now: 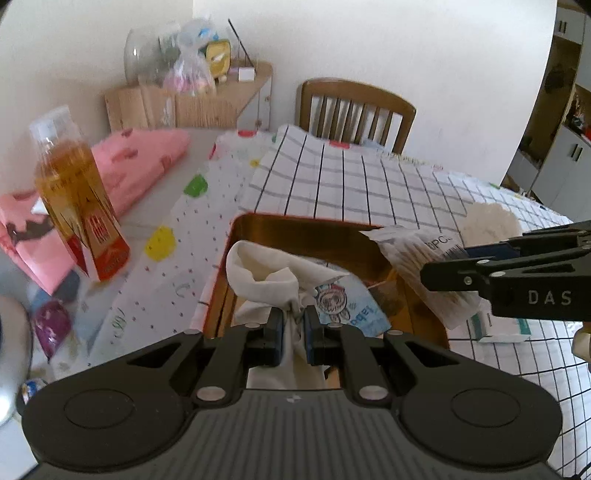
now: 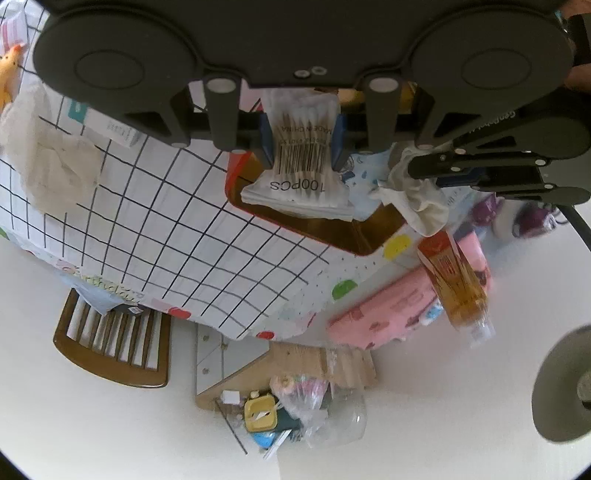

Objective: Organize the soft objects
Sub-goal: 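Carry the white cloth and swab bag with both tools over the tin, then open both grippers to drop the cloth and swab bag into the tin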

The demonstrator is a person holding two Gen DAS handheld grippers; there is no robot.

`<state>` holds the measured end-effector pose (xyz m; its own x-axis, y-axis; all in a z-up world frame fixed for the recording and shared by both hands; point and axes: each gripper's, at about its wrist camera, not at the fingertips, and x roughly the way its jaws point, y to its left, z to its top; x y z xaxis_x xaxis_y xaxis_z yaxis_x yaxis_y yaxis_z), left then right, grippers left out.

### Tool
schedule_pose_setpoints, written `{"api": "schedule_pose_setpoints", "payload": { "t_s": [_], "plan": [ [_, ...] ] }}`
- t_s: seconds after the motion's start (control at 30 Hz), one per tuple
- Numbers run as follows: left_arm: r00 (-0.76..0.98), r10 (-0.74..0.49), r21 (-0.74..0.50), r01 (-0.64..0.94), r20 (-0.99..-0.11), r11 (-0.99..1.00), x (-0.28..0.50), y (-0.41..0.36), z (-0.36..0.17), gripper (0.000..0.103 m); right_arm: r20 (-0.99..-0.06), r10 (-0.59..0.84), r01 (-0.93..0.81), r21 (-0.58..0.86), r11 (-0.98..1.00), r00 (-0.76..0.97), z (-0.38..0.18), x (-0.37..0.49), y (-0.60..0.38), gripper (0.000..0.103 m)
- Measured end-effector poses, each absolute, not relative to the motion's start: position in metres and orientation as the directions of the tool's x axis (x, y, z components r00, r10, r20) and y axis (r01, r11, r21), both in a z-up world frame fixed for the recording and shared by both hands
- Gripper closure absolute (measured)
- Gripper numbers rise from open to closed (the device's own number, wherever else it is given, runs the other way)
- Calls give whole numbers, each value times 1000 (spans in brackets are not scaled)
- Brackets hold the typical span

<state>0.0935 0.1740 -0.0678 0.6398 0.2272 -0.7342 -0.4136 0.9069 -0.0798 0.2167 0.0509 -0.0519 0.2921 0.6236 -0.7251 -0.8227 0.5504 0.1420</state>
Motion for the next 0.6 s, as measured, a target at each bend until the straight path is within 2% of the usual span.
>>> {"api": "schedule_pose_setpoints", "payload": {
  "t_s": [0.6],
  "plan": [
    [589, 175, -104, -409, -789, 907, 115, 175, -95, 91, -767, 592, -882, 75, 465, 247, -85, 219, 80, 69]
  ]
}}
